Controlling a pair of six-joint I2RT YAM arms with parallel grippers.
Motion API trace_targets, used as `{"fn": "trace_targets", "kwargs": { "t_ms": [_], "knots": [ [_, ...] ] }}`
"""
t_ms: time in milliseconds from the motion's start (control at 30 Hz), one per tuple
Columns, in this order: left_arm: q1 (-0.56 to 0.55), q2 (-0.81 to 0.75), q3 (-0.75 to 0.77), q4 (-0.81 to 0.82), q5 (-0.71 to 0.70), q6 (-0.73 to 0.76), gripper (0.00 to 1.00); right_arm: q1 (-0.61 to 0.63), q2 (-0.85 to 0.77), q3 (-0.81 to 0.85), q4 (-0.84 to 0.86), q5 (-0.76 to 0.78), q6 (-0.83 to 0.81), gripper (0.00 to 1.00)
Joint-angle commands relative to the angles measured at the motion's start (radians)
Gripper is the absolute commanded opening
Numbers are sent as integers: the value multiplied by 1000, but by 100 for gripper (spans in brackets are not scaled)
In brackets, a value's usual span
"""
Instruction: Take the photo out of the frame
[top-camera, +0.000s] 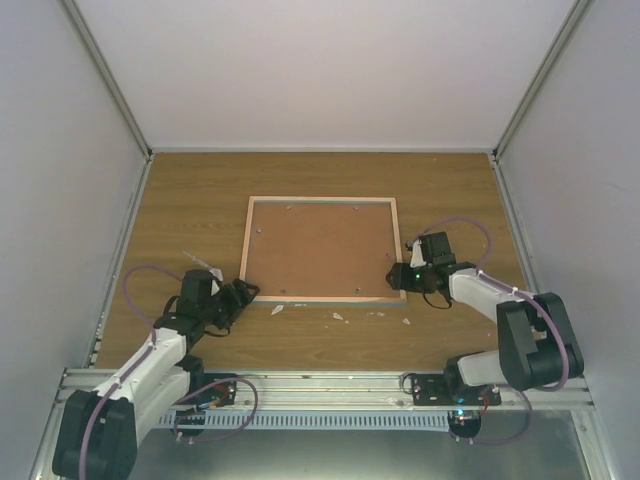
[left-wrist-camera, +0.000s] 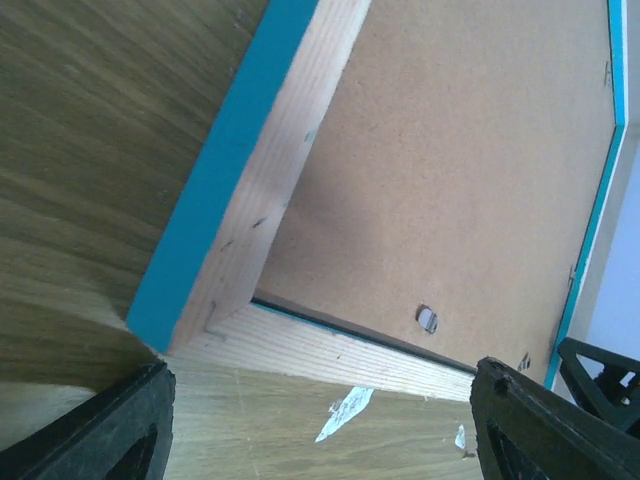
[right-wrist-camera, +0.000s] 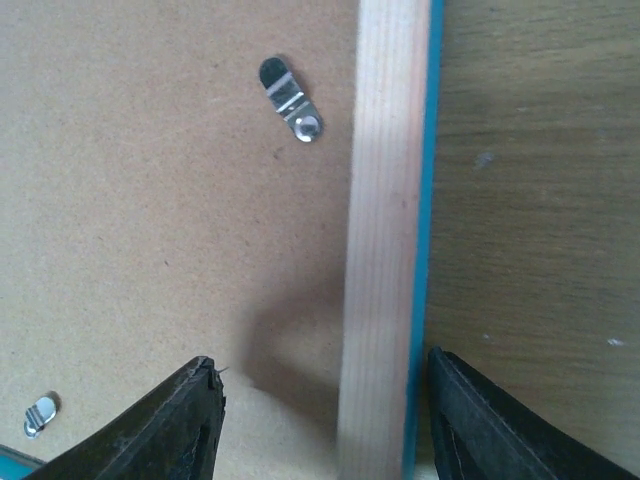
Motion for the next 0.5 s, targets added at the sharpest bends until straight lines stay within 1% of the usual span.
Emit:
{"fn": "trace_targets", "kwargs": {
  "t_ms": [0,200,367,467],
  "knots": [
    [-11,73,-2,78,19,-27,82,25,37,25,-19,-29,-18,57],
    [-6,189,59,160,-28,7,84,91,27,11,-37,-54,-1,57],
    [21,311,167,183,-105,97,85,165,0,-2,-53,-76,23,57],
    [56,396,217,235,-111,138,86,222,-4,1,-55,-106,21,57]
  ]
}}
